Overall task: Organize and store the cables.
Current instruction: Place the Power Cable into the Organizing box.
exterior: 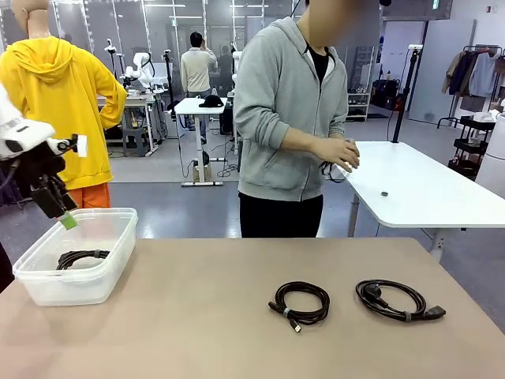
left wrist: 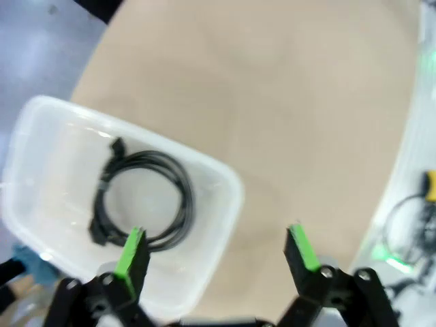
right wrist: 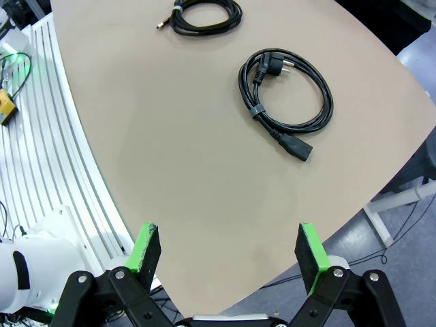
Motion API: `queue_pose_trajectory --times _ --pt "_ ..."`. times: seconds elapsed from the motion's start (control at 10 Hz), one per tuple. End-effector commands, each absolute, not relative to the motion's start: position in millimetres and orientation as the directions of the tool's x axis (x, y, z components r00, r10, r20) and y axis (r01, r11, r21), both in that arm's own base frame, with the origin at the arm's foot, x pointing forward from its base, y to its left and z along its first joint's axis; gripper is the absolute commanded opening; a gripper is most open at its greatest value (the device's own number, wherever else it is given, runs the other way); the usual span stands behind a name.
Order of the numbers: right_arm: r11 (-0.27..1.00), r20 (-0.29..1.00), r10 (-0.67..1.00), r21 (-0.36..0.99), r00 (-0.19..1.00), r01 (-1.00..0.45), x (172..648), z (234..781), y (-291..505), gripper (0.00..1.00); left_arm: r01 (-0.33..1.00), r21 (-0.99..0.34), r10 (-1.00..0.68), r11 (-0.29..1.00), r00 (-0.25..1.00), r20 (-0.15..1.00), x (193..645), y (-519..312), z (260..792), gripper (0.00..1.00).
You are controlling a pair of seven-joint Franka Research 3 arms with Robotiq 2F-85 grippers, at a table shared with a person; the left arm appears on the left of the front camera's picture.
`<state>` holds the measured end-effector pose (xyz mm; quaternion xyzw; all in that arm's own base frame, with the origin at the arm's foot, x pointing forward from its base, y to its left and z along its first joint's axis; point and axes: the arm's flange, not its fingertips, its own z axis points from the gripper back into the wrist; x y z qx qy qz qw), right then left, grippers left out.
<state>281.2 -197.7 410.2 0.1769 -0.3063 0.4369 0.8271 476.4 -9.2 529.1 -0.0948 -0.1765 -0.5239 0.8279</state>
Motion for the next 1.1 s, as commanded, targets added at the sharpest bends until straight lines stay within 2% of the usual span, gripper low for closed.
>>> queue_pose_trajectory --times 0.0,0.3,0.5,0.6,0.7,1.0 --pt "0.572 0.663 0.602 0.031 0.445 -0.82 282 413 -197 1.0 0.894 0.056 -0.771 0.445 0.351 0.531 418 -5 524 1.0" --pt "0.572 0.663 0.602 0.031 0.445 -0.82 282 413 -197 1.0 0.886 0.135 -0.746 0.443 0.281 0.604 357 18 506 1.0" --pt "0.572 0.663 0.602 0.031 0.445 -0.82 282 413 -197 1.0 0.876 0.162 -0.719 0.454 0.254 0.647 351 25 496 1.0" --pt "0.572 0.663 0.602 0.031 0.445 -0.82 282 413 -197 1.0 0.896 0.111 -0.699 0.43 0.253 0.669 354 30 502 1.0" --pt "0.572 0.663 0.602 0.031 0.445 -0.82 282 413 -197 1.0 0.883 0.131 -0.741 0.45 0.288 0.606 348 28 502 1.0" --pt "0.572 0.663 0.602 0.031 0.445 -0.82 282 413 -197 1.0 0.883 0.131 -0.741 0.45 0.288 0.606 348 28 502 1.0"
